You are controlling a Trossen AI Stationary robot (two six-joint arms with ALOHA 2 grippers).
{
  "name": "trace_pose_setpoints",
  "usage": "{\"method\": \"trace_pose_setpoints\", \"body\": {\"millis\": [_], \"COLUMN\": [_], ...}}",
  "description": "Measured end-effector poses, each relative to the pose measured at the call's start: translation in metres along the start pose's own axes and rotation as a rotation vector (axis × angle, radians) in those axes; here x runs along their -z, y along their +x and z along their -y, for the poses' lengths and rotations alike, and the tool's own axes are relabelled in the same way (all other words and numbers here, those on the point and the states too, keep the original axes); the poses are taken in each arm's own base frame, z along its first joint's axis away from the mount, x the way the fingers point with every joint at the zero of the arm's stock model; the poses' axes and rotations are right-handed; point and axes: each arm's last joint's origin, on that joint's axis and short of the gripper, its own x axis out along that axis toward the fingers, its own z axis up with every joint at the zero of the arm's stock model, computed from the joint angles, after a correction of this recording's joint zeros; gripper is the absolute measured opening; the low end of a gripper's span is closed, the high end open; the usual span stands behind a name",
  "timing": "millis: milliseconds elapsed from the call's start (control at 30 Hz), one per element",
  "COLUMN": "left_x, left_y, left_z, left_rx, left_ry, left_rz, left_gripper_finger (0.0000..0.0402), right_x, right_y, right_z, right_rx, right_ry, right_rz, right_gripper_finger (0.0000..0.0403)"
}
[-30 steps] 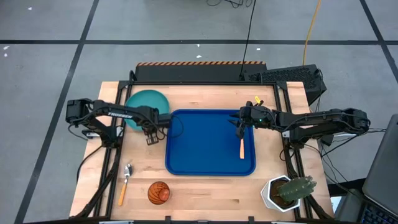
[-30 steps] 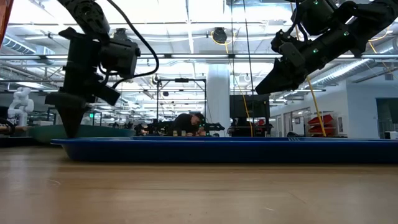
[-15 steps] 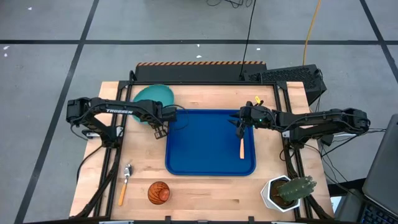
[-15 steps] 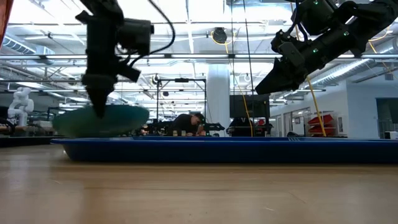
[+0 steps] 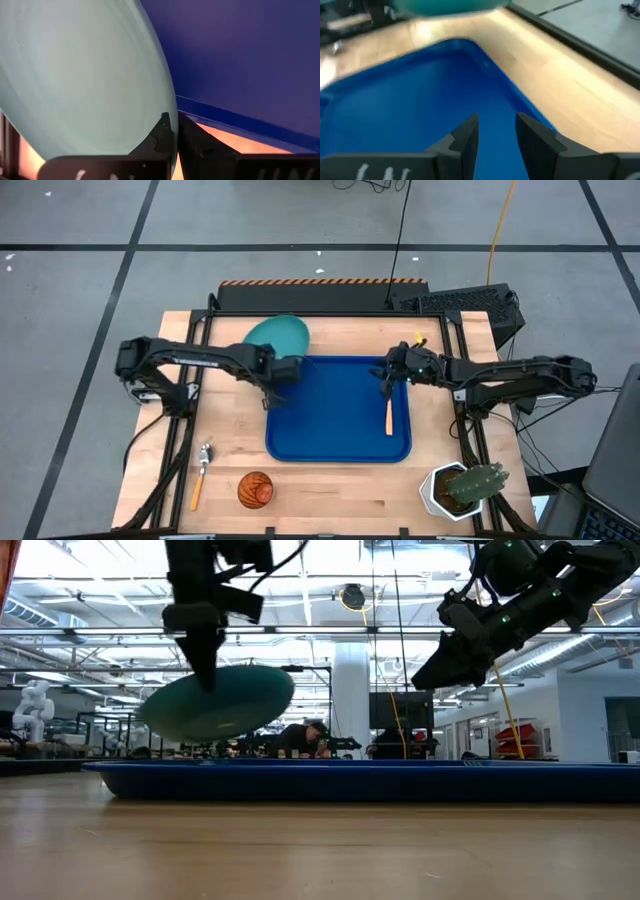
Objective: Pick and place plate/cup/fork/spoon on tray
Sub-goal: Put the green plate on the blue tray to the left of the yellow fork
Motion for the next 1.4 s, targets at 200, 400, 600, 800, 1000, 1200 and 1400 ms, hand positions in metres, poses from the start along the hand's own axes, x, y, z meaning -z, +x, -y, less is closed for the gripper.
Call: {"method": "trace_pose_setpoints", "body": {"millis": [200, 400, 600, 800, 1000, 1200, 1400], "left_x": [-0.035, -0.066, -0.089, -0.091, -0.088, -0.086, -0.087], "left_y": [0.008, 0.006, 0.003, 0.013, 0.014, 0.007, 0.002], "left_z": [0.035, 0.051, 0.065, 0.08, 0.097, 0.112, 0.127], "left_rx": [-0.002, 0.003, 0.008, 0.022, 0.029, 0.045, 0.087], "left_ry": [0.197, 0.251, 0.251, 0.275, 0.27, 0.262, 0.266], "left_rz": [-0.117, -0.058, 0.025, -0.007, 0.003, 0.041, 0.103], "left_gripper_finger": [0.0008, 0.0008, 0.0008, 0.0008, 0.0008, 0.0008, 0.0008], "right_x": [-0.009, -0.011, -0.008, -0.004, -0.004, -0.004, -0.004], "right_y": [-0.021, -0.05, -0.074, -0.085, -0.088, -0.088, -0.088], "right_z": [0.01, 0.017, 0.022, 0.024, 0.024, 0.024, 0.024], "right_rx": [0.032, 0.048, 0.114, 0.113, 0.111, 0.11, 0.107], "right_ry": [0.061, 0.086, 0.11, 0.147, 0.157, 0.159, 0.171], "right_rz": [0.049, 0.077, 0.103, 0.1, 0.107, 0.11, 0.11], "right_gripper_finger": [0.0121, 0.0121, 0.0121, 0.0121, 0.0121, 0.0121, 0.0121]}}
